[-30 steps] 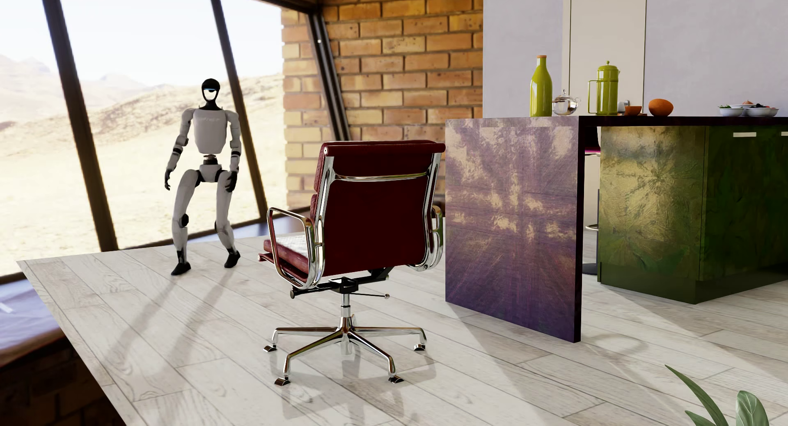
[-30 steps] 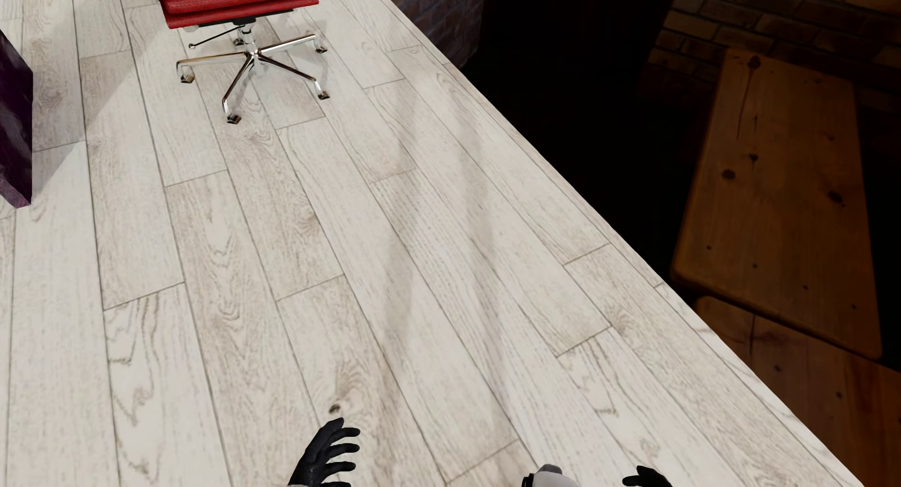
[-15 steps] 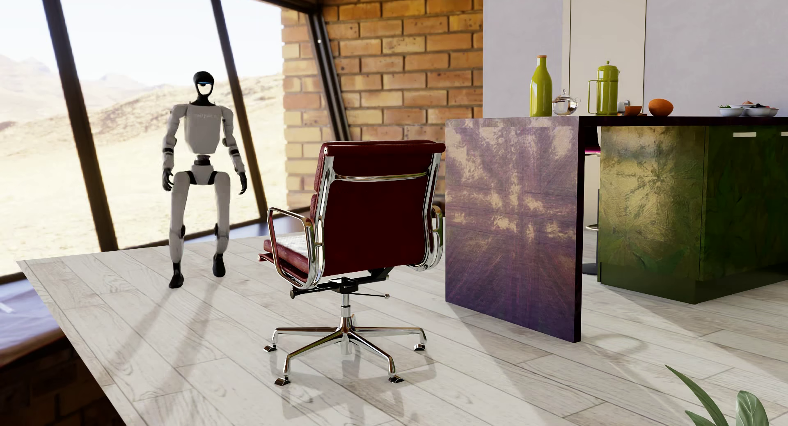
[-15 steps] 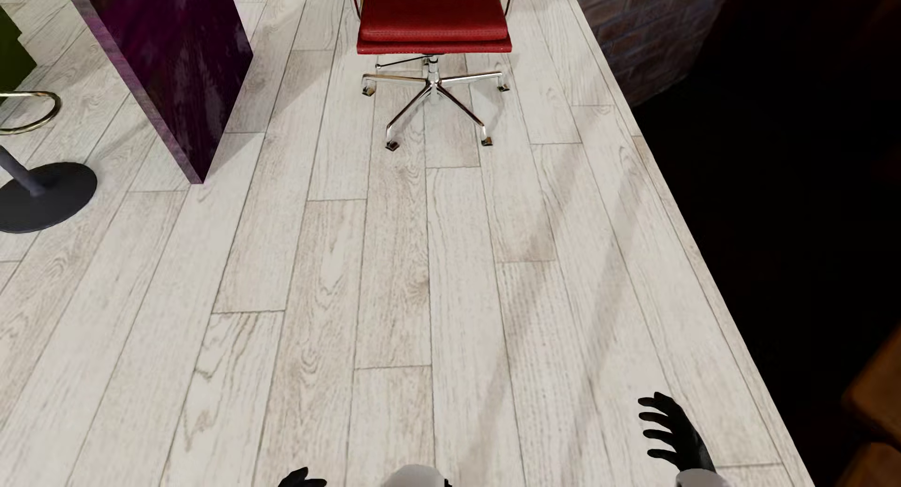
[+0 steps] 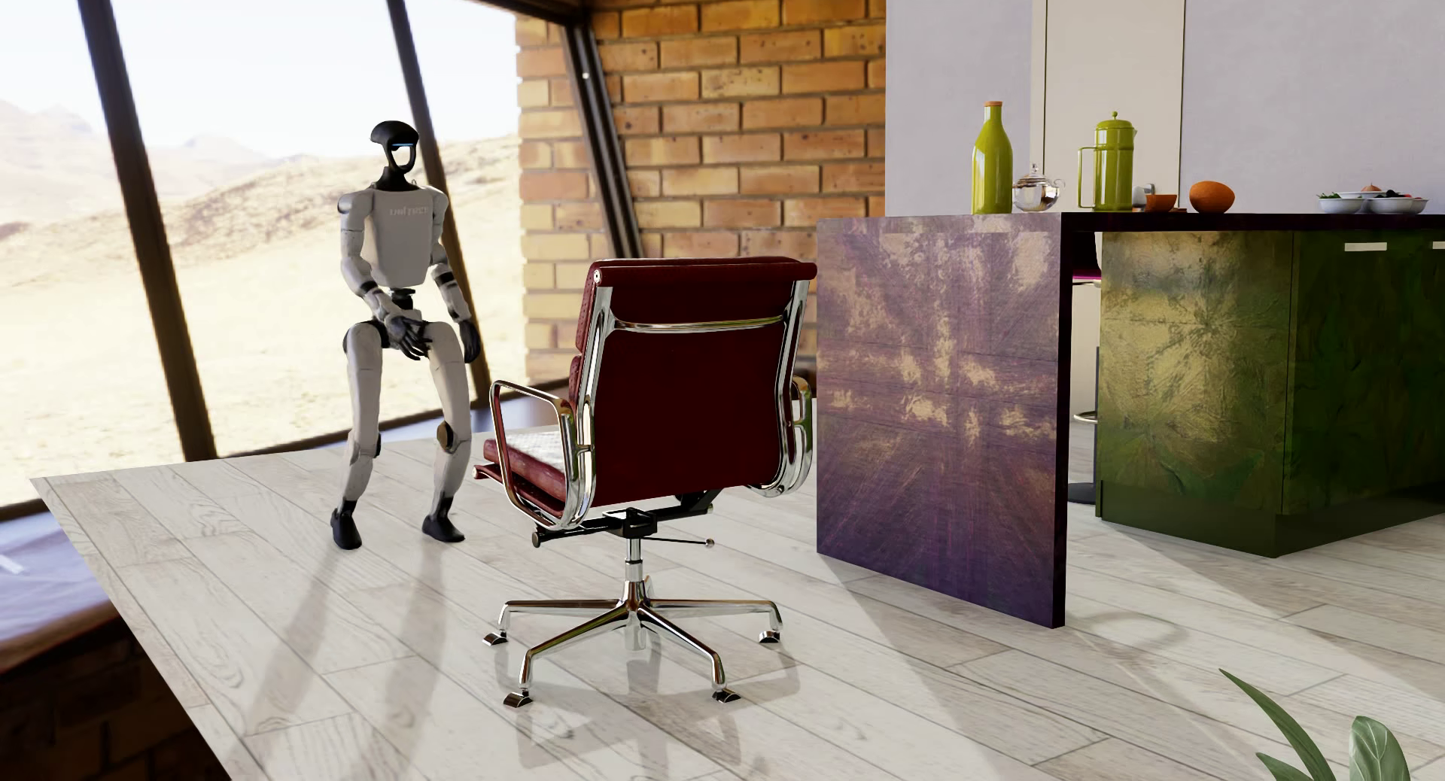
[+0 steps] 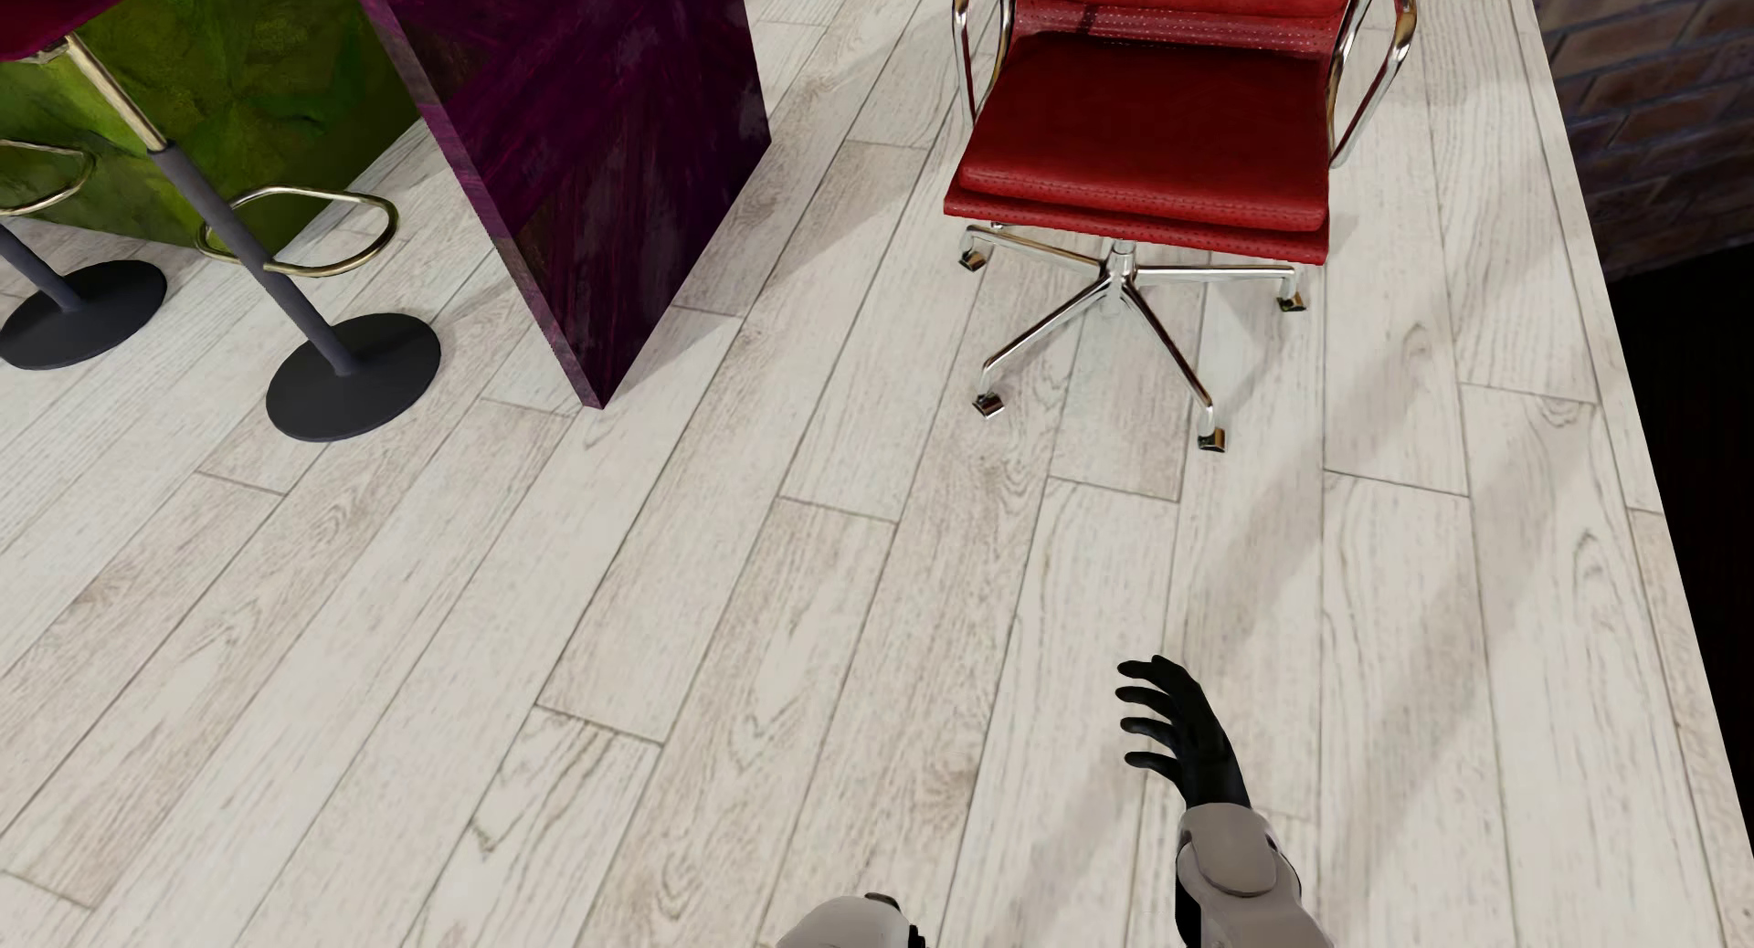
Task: Head to the officechair
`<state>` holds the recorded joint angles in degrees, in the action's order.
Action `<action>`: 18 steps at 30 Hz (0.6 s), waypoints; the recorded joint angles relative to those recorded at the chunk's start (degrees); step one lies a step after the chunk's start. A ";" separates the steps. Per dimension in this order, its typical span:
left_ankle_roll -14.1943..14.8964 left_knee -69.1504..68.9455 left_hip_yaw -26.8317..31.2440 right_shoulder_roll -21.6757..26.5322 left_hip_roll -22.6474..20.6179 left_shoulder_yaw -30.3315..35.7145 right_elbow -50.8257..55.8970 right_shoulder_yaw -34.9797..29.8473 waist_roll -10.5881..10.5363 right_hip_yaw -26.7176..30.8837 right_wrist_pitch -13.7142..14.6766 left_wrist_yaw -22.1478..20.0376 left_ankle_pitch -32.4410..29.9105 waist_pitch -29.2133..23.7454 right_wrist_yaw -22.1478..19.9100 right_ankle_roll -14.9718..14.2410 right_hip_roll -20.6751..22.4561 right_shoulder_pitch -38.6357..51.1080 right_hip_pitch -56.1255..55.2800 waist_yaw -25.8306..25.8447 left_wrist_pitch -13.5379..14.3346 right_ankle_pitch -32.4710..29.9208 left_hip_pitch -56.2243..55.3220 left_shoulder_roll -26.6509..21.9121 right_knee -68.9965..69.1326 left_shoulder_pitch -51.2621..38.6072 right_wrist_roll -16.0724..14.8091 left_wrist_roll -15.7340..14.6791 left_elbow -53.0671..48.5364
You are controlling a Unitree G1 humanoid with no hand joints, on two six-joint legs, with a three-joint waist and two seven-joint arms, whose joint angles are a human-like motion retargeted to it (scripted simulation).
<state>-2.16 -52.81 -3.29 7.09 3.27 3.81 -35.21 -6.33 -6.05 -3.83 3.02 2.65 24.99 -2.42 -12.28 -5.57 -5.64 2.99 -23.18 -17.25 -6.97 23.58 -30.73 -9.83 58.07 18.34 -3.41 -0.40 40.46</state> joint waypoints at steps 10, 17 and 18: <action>0.32 1.90 1.64 2.17 -1.35 2.11 1.07 4.70 8.12 5.32 -7.97 -1.49 -1.38 -2.16 9.78 -1.62 2.29 -11.03 -13.08 17.50 6.10 -5.67 4.00 -0.87 5.01 -8.44 10.31 9.65 -3.10; 0.94 -0.08 2.05 2.02 -2.68 -1.16 1.96 2.58 8.33 4.16 1.39 2.95 3.46 2.03 5.78 1.54 2.86 -10.87 -10.91 14.89 3.62 -7.14 7.46 -2.77 -9.31 -5.07 3.27 1.67 -1.34; 1.07 1.13 2.17 2.63 -2.92 -1.66 2.02 3.80 7.95 4.53 0.09 1.06 3.22 2.00 6.62 1.09 3.30 -11.91 -11.32 16.22 0.95 -1.99 8.66 -1.29 -4.05 -4.10 4.33 2.06 -3.11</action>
<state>-1.09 -51.67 -1.12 9.72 0.35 2.14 -33.19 -2.53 1.91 0.70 3.11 3.71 28.21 -0.42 -5.66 -4.47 -2.34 -8.93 -34.50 -1.03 -6.02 21.59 -22.07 -11.12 54.02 14.24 0.93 1.65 37.36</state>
